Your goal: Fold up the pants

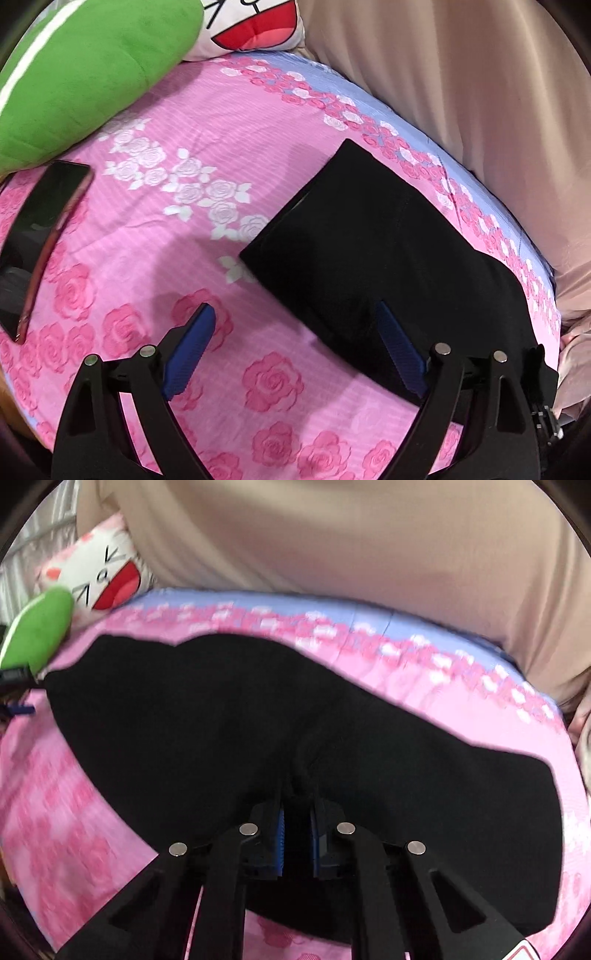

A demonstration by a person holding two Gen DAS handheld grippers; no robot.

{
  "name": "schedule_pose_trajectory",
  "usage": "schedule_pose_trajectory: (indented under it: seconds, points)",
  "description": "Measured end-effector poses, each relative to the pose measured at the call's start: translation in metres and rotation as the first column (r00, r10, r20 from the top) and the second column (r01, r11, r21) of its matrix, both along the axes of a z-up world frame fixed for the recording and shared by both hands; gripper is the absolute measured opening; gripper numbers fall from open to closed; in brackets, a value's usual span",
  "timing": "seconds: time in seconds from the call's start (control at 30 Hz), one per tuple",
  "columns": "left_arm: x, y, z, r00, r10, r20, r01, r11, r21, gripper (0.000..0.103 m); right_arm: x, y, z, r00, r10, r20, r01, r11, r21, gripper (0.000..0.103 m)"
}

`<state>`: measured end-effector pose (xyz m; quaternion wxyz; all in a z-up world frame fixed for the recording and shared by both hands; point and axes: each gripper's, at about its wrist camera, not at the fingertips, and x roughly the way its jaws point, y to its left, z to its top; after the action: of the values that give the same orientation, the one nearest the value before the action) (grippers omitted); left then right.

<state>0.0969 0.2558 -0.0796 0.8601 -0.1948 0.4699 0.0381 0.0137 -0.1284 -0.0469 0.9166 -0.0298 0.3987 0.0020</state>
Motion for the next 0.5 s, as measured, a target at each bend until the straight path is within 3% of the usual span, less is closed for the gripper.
schedule_pose_trajectory:
  seconds: [0.07, 0.13, 0.2, 0.3, 0.33, 0.37, 0.4, 0.43, 0.5]
  points:
    - [0.005, 0.001, -0.004, 1.000, 0.002, -0.007, -0.002, 1.000, -0.014, 0.087, -0.004, 0.006, 0.012, 0.999, 0.017, 0.044, -0.018, 1.000, 0.006, 0.009]
    - [0.011, 0.002, -0.008, 1.000, 0.013, -0.004, -0.013, 0.999, -0.031, 0.091, 0.006, 0.011, 0.002, 0.998, 0.059, -0.006, -0.059, 0.998, 0.032, 0.011]
    - [0.016, -0.001, -0.009, 1.000, 0.028, 0.007, -0.028, 1.000, -0.010, 0.093, 0.016, 0.009, -0.018, 0.996, 0.063, -0.062, -0.061, 0.998, 0.033, 0.017]
    - [0.024, -0.006, -0.010, 0.999, 0.041, 0.013, -0.042, 0.999, 0.035, 0.093, 0.002, 0.005, -0.006, 0.997, 0.070, -0.013, -0.069, 0.994, 0.087, 0.033]
    - [0.028, -0.010, -0.010, 0.999, 0.033, 0.023, -0.034, 0.998, 0.056, 0.081, -0.007, 0.002, 0.003, 0.998, 0.061, 0.014, -0.062, 0.993, 0.096, 0.036]
    - [0.029, -0.013, -0.008, 0.999, 0.032, 0.027, -0.035, 0.996, 0.079, 0.058, -0.012, -0.001, 0.008, 0.998, 0.052, 0.025, -0.054, 0.994, 0.092, 0.038]
    - [0.030, -0.016, -0.005, 0.999, 0.044, 0.032, -0.047, 0.992, 0.117, 0.047, -0.019, -0.005, 0.012, 0.999, 0.039, 0.034, -0.042, 0.996, 0.085, 0.046]
    - [0.030, -0.019, 0.001, 0.998, 0.042, 0.050, -0.047, 0.992, 0.120, 0.019, -0.027, -0.012, 0.015, 0.999, 0.015, 0.038, -0.017, 0.997, 0.074, 0.051]
    - [0.029, -0.027, 0.014, 0.997, 0.021, 0.069, -0.028, 0.995, 0.095, 0.015, -0.037, -0.026, 0.015, 0.999, -0.023, 0.034, 0.021, 0.997, 0.070, 0.051]
